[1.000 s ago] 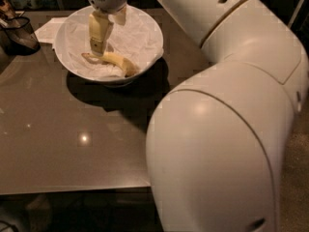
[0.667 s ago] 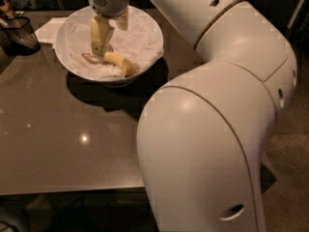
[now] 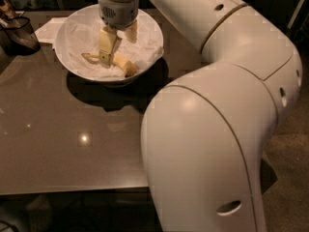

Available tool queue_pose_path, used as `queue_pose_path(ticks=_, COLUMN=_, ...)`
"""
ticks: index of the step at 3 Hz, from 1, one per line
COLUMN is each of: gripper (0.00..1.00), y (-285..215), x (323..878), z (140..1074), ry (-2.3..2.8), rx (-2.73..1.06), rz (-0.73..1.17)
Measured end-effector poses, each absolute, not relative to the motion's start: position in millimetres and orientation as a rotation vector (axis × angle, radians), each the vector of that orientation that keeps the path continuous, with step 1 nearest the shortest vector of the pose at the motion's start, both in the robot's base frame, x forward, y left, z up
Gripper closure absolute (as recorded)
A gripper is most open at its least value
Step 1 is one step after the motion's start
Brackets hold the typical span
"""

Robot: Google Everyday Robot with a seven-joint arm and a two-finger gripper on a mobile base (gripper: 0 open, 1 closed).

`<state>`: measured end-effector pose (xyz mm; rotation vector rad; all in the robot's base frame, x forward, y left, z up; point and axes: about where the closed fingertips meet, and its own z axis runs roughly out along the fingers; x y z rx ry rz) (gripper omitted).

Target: Pick banana from white bowl

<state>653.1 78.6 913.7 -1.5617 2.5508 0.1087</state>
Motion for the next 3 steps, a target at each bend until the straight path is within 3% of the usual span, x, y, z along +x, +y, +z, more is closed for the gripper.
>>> queue_pose_path(ticks=2, gripper=0.34, y=74.6, x=651.4, z=902.4, ry=2.586, rx=-1.560, rz=0.110)
queue_pose_path(ticks=3, gripper=0.34, y=72.8, x=655.7, z=900.5, ry=2.593, rx=-1.558, rz=0.094)
